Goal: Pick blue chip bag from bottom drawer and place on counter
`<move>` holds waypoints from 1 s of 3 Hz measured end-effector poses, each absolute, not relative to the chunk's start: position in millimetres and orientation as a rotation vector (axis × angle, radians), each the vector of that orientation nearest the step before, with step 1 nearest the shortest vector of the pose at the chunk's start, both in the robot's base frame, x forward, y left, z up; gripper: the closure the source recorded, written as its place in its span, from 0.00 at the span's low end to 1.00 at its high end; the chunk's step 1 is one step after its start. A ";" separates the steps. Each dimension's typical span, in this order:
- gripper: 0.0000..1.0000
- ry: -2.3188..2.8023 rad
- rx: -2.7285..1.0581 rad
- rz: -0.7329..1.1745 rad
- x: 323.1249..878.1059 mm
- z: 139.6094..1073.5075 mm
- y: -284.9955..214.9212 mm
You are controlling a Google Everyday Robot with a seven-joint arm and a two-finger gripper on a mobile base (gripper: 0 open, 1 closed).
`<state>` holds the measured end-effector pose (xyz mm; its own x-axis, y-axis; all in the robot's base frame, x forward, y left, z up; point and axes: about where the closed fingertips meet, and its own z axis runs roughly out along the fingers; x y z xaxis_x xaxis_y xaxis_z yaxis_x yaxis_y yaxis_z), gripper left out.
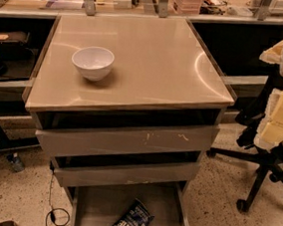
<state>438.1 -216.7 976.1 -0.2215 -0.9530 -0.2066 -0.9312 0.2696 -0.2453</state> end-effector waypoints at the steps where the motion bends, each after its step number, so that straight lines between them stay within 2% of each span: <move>1: 0.00 2.232 -1.725 -0.098 438.1 976.1 -216.6; 2: 0.00 2.212 -1.749 -0.104 437.4 970.8 -211.9; 3: 0.00 2.180 -1.765 -0.023 426.5 933.2 -196.9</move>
Offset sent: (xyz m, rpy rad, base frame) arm -0.0019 0.0090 -0.0177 -0.0134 0.0140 0.0486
